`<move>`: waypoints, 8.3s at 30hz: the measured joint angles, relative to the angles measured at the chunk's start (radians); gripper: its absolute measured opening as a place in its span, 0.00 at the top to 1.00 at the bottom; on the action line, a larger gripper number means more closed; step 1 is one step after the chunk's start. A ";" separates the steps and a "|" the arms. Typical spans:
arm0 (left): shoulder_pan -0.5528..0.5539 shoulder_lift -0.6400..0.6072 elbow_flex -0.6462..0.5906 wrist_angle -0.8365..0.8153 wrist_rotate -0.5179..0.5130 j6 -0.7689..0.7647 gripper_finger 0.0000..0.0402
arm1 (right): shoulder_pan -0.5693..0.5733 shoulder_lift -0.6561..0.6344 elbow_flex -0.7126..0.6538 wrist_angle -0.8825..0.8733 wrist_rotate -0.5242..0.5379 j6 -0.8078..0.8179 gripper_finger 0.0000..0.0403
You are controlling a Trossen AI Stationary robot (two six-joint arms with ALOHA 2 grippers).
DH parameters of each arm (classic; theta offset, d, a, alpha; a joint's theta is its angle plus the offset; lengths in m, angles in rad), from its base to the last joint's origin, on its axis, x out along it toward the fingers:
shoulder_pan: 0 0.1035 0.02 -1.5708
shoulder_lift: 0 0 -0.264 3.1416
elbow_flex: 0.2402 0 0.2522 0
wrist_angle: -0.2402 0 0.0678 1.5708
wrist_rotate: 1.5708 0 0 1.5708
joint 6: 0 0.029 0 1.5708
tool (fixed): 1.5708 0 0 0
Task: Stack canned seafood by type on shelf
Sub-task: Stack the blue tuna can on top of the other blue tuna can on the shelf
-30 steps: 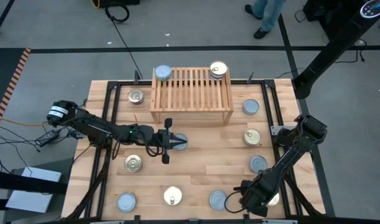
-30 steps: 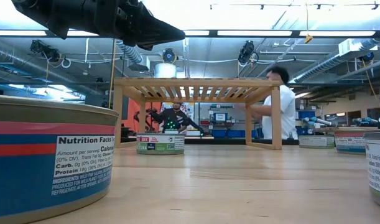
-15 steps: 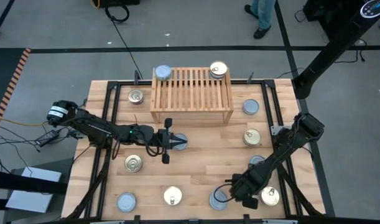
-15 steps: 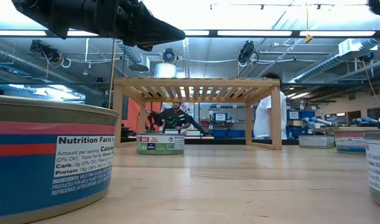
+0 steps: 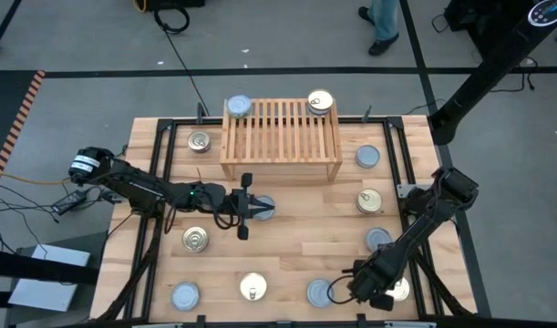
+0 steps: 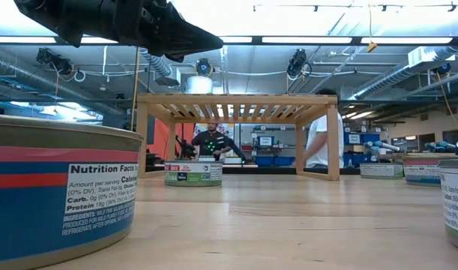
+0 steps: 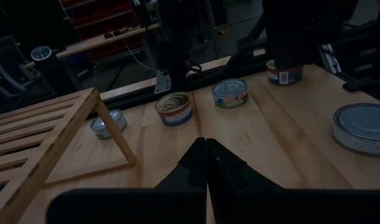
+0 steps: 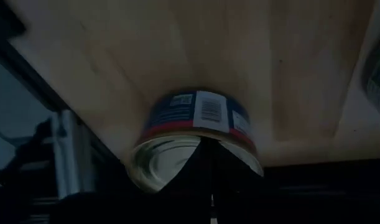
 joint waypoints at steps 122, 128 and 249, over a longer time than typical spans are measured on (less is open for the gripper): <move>0.001 0.001 0.001 -0.124 0.001 -0.107 0.99 | -0.417 0.002 0.114 0.338 0.590 -0.623 0.80; 0.001 0.000 0.001 -0.124 0.001 -0.107 0.99 | -0.394 0.002 0.114 0.362 0.630 -0.630 0.72; 0.001 0.001 0.000 -0.163 0.001 -0.114 0.99 | -0.624 -0.003 0.170 0.346 0.344 -0.617 0.89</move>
